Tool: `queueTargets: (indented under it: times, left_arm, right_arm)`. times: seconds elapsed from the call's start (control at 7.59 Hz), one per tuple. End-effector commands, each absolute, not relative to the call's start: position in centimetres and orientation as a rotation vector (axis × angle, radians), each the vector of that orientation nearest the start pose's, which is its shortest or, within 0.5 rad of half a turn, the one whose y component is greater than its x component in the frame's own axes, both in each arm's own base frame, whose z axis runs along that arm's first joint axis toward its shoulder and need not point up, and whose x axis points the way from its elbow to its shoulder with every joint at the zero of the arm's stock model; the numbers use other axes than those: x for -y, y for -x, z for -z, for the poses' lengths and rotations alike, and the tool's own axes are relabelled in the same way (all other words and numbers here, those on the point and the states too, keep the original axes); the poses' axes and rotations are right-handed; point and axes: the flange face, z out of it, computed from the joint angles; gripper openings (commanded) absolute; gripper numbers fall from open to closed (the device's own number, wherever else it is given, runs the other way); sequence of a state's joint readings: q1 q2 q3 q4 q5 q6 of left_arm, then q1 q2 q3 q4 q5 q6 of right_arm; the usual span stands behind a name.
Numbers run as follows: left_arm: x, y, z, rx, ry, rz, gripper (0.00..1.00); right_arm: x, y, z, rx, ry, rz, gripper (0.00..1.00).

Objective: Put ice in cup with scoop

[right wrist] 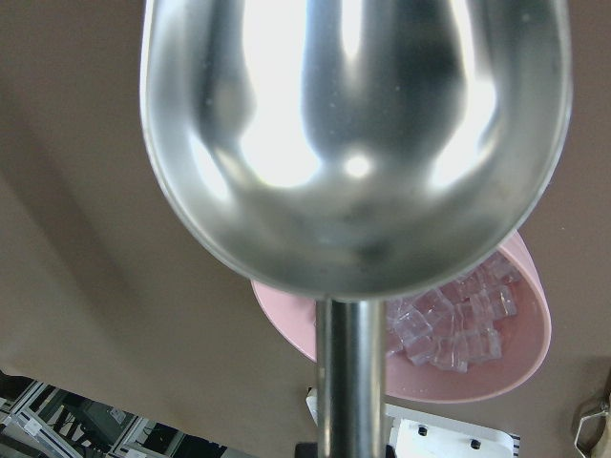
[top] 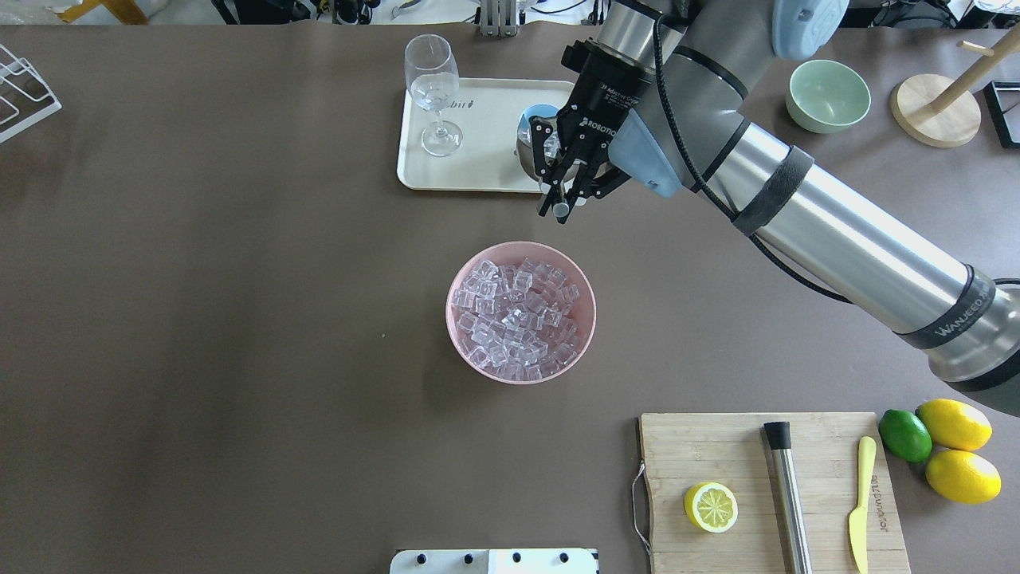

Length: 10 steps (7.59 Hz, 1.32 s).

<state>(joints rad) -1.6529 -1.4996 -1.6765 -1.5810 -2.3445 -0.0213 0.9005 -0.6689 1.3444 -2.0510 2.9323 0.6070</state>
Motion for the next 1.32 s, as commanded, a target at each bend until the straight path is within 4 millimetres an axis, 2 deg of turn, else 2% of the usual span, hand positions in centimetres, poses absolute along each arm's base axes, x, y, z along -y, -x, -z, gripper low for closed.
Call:
queueTargets:
  times: [0.0,0.13,0.26,0.79,1.05,1.19]
  left_arm:
    - [45.8,9.8,-65.5,-0.771,-0.031,0.092,0.98]
    - [45.6,9.9,-65.3,-0.775,-0.044,0.085,0.98]
    - [45.5,9.8,-66.1,-0.777,-0.03,0.088,0.98]
    - [45.3,10.2,-66.6,-0.776,-0.026,0.106,0.98]
    - [45.3,10.0,-66.8,-0.776,-0.019,0.105,0.98]
    - [45.3,10.1,-66.8,-0.776,-0.02,0.106,0.98]
  right_arm:
    - [60.5,43.2,-18.3,1.211,0.69,0.188,0.0]
    - [60.7,43.3,-18.7,1.216,0.686,0.194,0.0]
    - [60.7,43.3,-18.8,1.216,0.687,0.193,0.0]
    - [60.7,43.3,-18.9,1.215,0.686,0.192,0.0]
    - [59.9,42.6,-19.6,1.199,0.658,0.199,0.0]
    - [58.9,41.8,-19.7,1.168,0.603,0.213,0.0]
